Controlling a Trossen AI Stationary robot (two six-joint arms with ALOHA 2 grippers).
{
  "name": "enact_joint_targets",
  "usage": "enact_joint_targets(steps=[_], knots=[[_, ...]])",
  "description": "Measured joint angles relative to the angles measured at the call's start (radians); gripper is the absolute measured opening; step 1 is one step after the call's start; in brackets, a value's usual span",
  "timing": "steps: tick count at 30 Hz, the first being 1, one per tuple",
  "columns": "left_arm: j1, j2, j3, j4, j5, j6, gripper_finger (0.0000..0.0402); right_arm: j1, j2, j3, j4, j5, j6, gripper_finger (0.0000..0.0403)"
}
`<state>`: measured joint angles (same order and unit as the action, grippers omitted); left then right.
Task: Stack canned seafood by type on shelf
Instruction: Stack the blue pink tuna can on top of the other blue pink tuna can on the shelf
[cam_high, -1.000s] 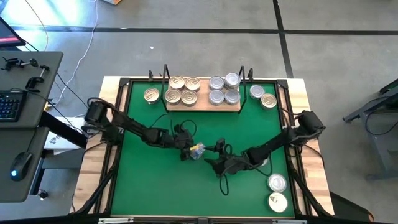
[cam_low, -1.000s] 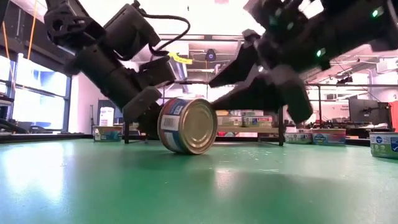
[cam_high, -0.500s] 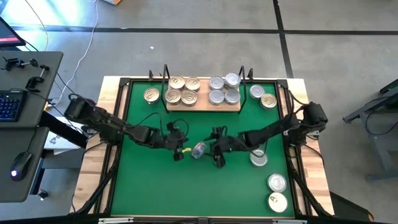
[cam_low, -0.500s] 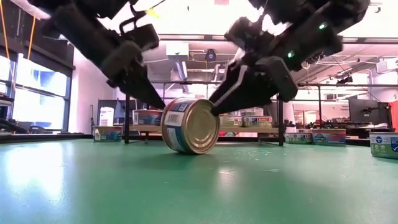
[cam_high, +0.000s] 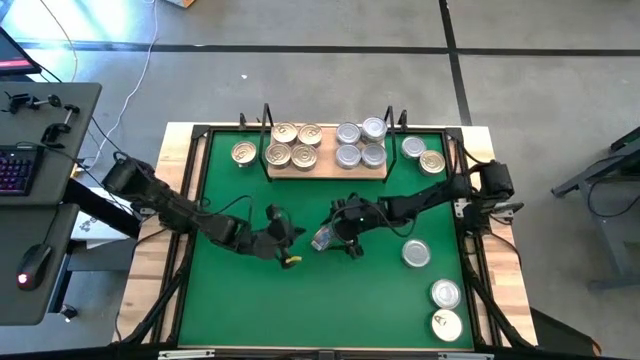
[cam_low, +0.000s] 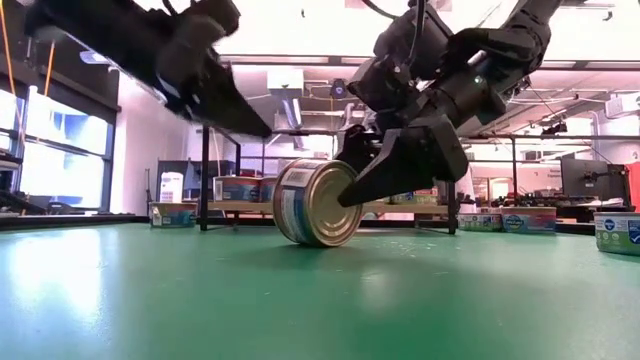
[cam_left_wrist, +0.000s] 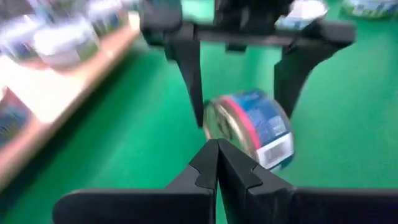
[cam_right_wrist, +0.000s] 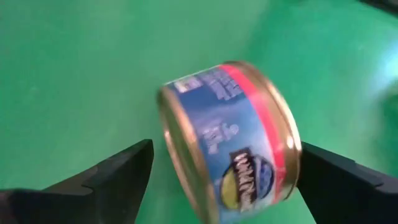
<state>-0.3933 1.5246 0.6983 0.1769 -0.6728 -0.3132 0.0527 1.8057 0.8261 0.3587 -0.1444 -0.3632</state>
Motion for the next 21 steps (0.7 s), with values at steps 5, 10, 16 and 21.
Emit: enact_joint_targets(steps=[5,10,16,21], knots=[[-0.089,-0.024,0.006,0.016,-0.17,0.106,0.0,0.028,0.0,0.0,0.019,0.021,0.047,0.0315],[-0.116,-0.017,0.006,0.02,-0.216,0.086,0.0005,0.082,0.003,0.0,0.016,0.134,0.064,0.0246],[-0.097,0.011,0.006,0.075,-0.056,0.098,0.0078,0.15,0.004,0.0,0.021,0.261,0.186,0.0182],[-0.061,0.078,0.006,0.211,0.092,0.218,0.0181,0.173,0.007,0.0,0.022,0.303,0.21,0.0184]])
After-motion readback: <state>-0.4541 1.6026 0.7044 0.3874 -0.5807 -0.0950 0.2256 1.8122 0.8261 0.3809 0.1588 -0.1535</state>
